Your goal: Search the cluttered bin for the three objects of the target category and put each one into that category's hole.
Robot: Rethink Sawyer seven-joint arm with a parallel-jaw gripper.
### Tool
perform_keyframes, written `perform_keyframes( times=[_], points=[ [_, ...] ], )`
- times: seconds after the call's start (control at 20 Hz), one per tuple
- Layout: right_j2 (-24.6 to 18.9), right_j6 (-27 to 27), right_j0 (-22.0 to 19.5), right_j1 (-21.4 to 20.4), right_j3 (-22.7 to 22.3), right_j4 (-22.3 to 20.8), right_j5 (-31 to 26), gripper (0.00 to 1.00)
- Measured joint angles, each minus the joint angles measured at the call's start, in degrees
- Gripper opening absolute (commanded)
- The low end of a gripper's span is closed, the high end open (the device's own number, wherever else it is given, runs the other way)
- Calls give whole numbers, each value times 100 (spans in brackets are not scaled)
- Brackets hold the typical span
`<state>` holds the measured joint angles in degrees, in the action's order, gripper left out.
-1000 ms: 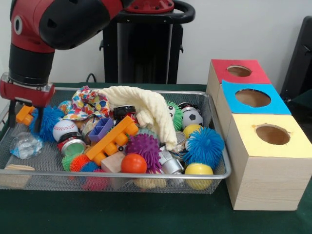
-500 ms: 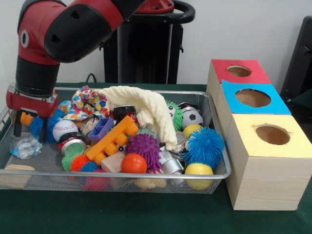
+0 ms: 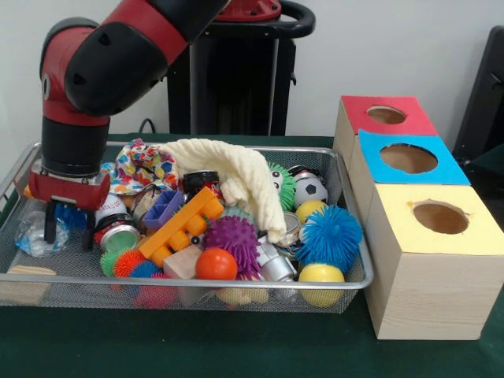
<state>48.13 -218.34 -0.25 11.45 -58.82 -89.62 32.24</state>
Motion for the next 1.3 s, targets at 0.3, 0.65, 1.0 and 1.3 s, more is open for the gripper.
perform_keyframes(
  times=[0.3,0.65,1.0,1.3],
  points=[
    [-59,260,-66,-39,0,66,-154,100],
    [224,267,214,317,15,-279,-258,100],
    [719,264,566,902,52,-753,-261,100],
    [1002,236,705,1286,56,-1004,-245,100]
  ],
)
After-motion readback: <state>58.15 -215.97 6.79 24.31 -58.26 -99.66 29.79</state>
